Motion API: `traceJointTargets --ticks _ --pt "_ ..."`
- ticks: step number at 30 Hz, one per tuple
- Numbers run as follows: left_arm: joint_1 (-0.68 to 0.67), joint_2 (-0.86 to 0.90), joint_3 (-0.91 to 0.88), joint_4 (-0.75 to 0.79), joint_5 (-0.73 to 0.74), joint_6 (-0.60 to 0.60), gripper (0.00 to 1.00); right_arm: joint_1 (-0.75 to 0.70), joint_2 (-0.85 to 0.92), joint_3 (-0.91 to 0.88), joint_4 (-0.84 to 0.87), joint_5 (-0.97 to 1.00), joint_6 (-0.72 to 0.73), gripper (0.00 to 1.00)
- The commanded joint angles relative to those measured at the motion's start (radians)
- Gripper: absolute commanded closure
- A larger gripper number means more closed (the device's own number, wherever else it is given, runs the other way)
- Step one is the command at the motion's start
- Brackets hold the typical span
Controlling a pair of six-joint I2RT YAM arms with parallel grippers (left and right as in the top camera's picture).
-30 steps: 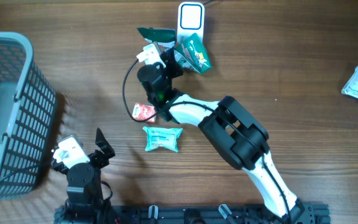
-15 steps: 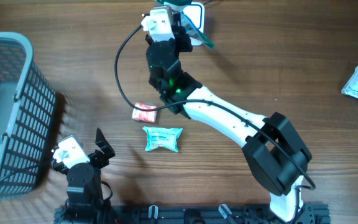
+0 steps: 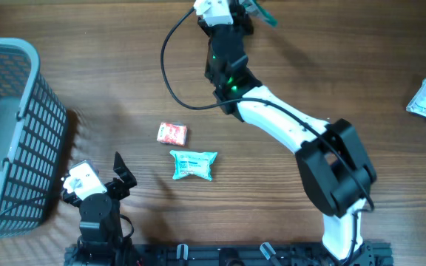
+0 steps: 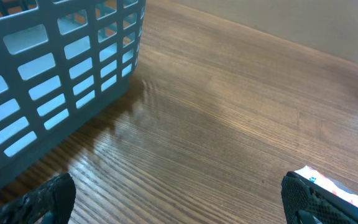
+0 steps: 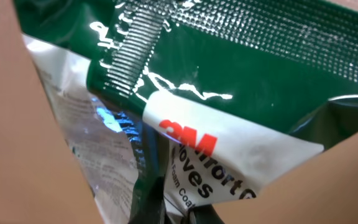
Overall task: Scan the item barcode
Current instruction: 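Lift the green packet and wave it over the scanner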
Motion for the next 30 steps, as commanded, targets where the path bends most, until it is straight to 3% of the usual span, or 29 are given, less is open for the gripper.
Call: traceJointTargets --ticks 1,3,10,21,30 --pt "-0.004 -0.005 -0.007 0.004 0.009 0.02 0.0 0.019 0.116 0.008 0.171 -0.052 -0.249 0.95" --pt "-0.004 -0.005 -0.007 0.004 0.009 0.02 0.0 0.035 0.184 0.008 0.315 -0.089 -0.356 0.95" --pt "-0.004 -0.005 -0.007 0.004 0.009 0.02 0.0 0.056 0.374 0.008 0.57 -0.119 -0.59 0.95" --pt "-0.004 -0.005 -0.007 0.004 0.009 0.02 0.0 0.093 0.404 0.008 0.586 -0.088 -0.601 0.96" --pt "-0.004 -0.005 -0.007 0.004 0.009 0.02 0.0 0.099 0.367 0.011 0.687 0.153 -0.679 0.96"
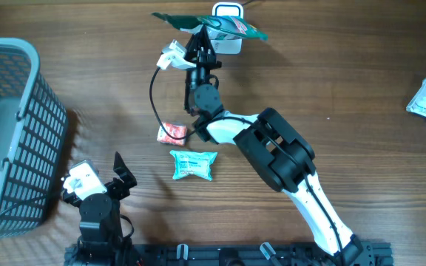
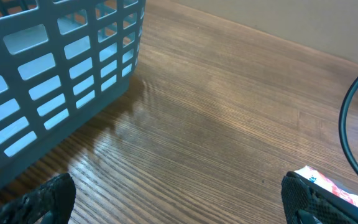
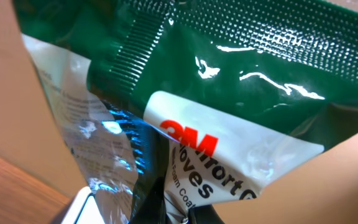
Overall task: Scan the item barcode
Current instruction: 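Lift the green packet and wave it over the scanner, then carry the green packet right and drop it near the edge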
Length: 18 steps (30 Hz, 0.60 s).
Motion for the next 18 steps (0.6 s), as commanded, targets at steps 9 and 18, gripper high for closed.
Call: traceJointTargets --ticks 9,18 --pt "-0.004 -0.005 -0.007 0.003 0.008 0.02 0.0 -0.308 -0.155 0.011 0.071 0.382 -0.069 0.96" --pt "-0.004 -0.005 -0.007 0.003 0.008 0.02 0.0 -0.737 -0.155 -0.011 -0.692 0.598 0.578 0.94"
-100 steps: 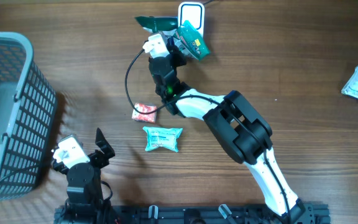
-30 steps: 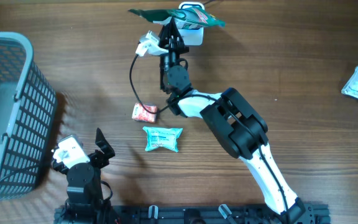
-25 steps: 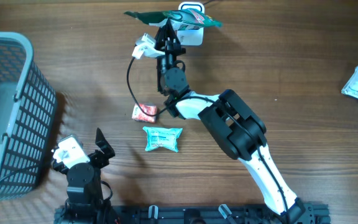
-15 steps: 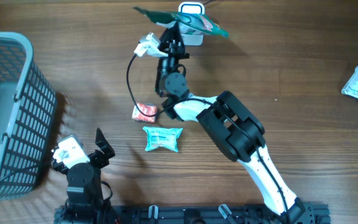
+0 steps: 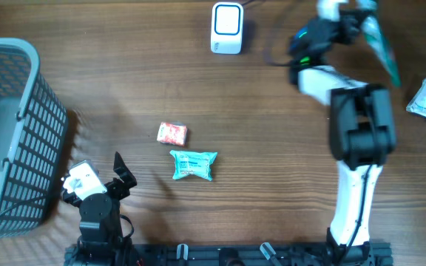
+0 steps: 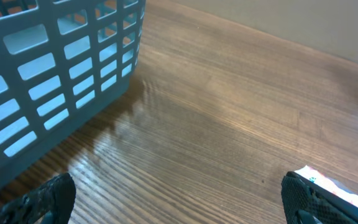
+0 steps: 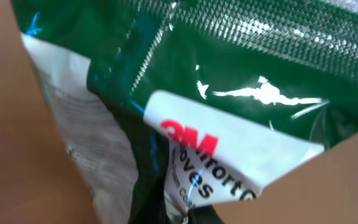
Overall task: Scan the item barcode
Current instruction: 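Carry the green packet right and drop it near the edge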
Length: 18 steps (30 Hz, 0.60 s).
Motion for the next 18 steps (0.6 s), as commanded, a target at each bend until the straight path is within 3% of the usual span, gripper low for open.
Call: traceJointTargets --ticks 1,4,6,7,13,18 --pt "-0.004 -0.005 -0.007 0.004 0.009 0.021 0.0 -0.118 -0.011 -0.01 -0.362 0.091 0.482 0.87" --pt "-0.004 -0.005 -0.007 0.004 0.009 0.021 0.0 -0.189 -0.011 -0.01 -0.594 0.035 0.655 0.46" --pt "-0.004 -0.005 -0.007 0.004 0.009 0.021 0.0 -0.22 -0.011 -0.01 -0.623 0.035 0.673 0.14" --pt "-0.004 -0.005 -0.007 0.004 0.009 0.021 0.0 -0.224 -0.015 -0.01 -0.62 0.035 0.672 0.03" --pt "-0.004 -0.005 -0.007 0.004 0.009 0.021 0.0 -0.129 -0.139 -0.01 -0.644 -0.032 0.674 0.0" --pt "-0.004 -0.005 -0.007 0.004 0.009 0.021 0.0 0.053 -0.344 -0.01 -0.882 -0.206 0.805 0.0"
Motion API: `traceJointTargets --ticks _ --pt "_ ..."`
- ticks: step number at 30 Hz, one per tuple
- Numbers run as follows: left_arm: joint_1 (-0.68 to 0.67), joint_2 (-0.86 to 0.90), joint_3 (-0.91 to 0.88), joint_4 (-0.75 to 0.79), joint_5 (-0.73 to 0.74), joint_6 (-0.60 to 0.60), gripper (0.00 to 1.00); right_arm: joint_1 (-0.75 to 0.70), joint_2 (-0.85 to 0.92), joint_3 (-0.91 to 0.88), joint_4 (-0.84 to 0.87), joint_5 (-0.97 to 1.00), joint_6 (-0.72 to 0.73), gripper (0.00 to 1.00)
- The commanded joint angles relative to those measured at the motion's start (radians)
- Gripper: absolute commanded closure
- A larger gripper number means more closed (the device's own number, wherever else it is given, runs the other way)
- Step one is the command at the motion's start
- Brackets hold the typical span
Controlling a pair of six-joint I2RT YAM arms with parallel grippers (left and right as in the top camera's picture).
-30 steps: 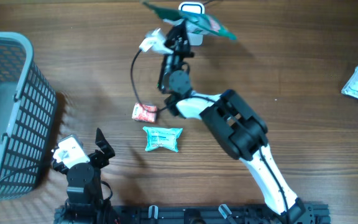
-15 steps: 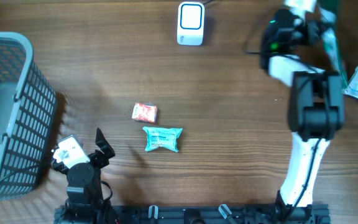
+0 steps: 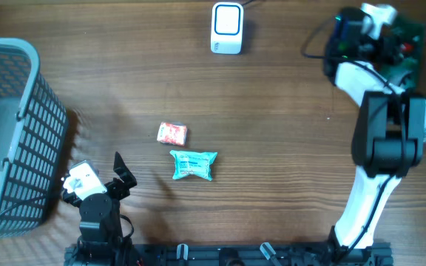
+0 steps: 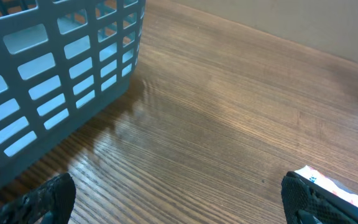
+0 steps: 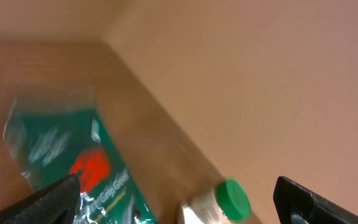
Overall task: Scan the item barcode
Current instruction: 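Carry the green packet right and drop it near the edge, then reach the right gripper to the mint-green wipes pack and grasp it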
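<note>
The green 3M glove packet (image 5: 73, 168) lies flat on the wood at the table's far right corner (image 3: 409, 41). My right gripper (image 5: 176, 205) hovers over it, open, with nothing between its fingers; the packet's edge sits by the left fingertip. The white barcode scanner (image 3: 226, 18) stands at the far edge, middle of the table, well left of the packet. My left gripper (image 4: 179, 202) rests open and empty near the front left, beside the basket.
A grey mesh basket (image 3: 9, 125) fills the left side. A red snack pack (image 3: 172, 133) and a teal packet (image 3: 194, 164) lie mid-table. A green-capped bottle (image 5: 232, 199) stands by the glove packet. A white sachet lies at the right edge.
My right gripper held the green packet in the air at the far right; now the packet lies on the table in the far right corner and the gripper is open above it.
The right gripper held the green packet at the far edge beside the scanner, then spread over the scanner. After that it held the packet at the far right. Now the packet lies there, released. The left arm has stayed still throughout.
</note>
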Motion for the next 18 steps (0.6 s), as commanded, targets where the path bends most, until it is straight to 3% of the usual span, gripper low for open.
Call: traceJointTargets --ticks 1,6,8,10,13,16,18 --pt "-0.004 -0.005 -0.006 0.003 0.008 0.02 0.0 0.18 -0.241 0.0 -0.163 -0.193 0.163 0.0" --pt "-0.004 -0.005 -0.006 0.003 0.008 0.02 0.0 0.359 -0.514 0.0 -0.394 -0.434 0.367 0.0" --pt "-0.004 -0.005 -0.006 0.003 0.008 0.02 0.0 0.414 -0.631 0.0 -0.512 -0.698 0.451 0.0" --pt "-0.004 -0.005 -0.006 0.003 0.008 0.02 0.0 0.43 -0.707 0.0 -0.631 -1.062 0.658 0.0" --pt "-0.004 -0.005 -0.006 0.003 0.008 0.02 0.0 0.43 -0.699 0.0 -0.79 -1.318 0.828 0.0" --pt "-0.004 -0.005 -0.006 0.003 0.008 0.02 0.0 0.453 -0.639 0.0 -1.012 -1.415 0.768 0.0" --pt "-0.004 -0.005 -0.006 0.003 0.008 0.02 0.0 0.481 -0.581 0.0 -1.14 -1.464 0.655 0.08"
